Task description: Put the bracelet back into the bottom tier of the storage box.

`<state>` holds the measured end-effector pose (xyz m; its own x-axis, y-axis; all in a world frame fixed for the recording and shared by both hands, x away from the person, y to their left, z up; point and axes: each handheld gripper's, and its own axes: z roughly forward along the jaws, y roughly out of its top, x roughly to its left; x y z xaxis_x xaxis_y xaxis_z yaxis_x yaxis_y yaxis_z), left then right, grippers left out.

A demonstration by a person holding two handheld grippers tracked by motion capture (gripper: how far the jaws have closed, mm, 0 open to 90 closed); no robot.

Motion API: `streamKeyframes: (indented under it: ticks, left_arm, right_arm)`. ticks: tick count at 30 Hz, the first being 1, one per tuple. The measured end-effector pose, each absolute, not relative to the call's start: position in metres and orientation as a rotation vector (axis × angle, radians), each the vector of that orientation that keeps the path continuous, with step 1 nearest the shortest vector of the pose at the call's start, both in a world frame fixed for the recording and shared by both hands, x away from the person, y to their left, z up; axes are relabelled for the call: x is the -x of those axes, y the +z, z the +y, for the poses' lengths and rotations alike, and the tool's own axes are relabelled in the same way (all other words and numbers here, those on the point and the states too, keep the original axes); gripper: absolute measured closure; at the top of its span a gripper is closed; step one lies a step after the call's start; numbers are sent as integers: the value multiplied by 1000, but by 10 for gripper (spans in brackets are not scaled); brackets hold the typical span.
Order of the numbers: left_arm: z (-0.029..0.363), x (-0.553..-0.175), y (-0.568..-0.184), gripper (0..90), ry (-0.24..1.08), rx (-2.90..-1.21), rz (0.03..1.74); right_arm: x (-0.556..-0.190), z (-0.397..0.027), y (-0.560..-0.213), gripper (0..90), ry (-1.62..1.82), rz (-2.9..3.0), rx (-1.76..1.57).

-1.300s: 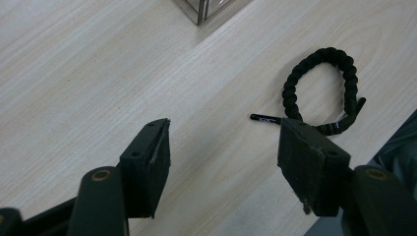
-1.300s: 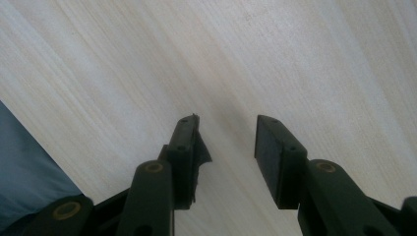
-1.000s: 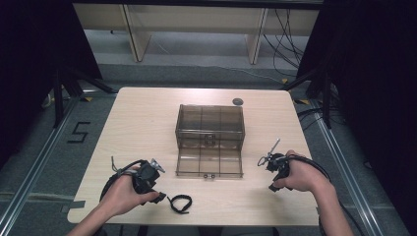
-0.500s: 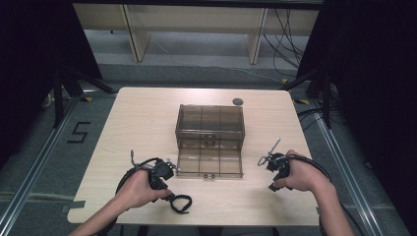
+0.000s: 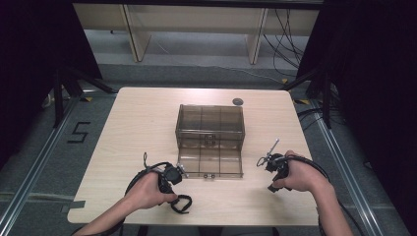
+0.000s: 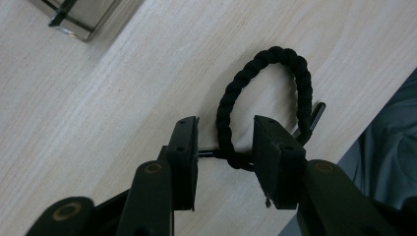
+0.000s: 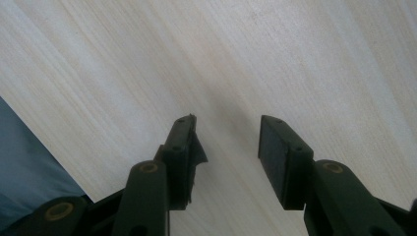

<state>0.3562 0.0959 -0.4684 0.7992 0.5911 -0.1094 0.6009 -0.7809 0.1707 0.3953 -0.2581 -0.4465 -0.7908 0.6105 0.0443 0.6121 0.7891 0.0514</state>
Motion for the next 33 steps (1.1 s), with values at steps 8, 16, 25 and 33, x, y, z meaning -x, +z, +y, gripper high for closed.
streamKeyframes:
  ticks: [8, 16, 25, 33]
  left_arm:
    - [91, -353, -474, 675, -46, -2831, 898]
    - [88, -351, -477, 740, -10, -2884, 839]
    - [84, -349, -478, 826, 47, -2918, 788]
    - [87, -350, -476, 842, 38, -2909, 805]
  right_arm:
    - [-395, -257, -447, 579, -103, -2936, 1031]
    - [-395, -258, -446, 575, -100, -2941, 1012]
    - [-395, -257, -447, 571, -97, -2932, 1026]
    - [-396, -259, -448, 569, -96, -2939, 1006]
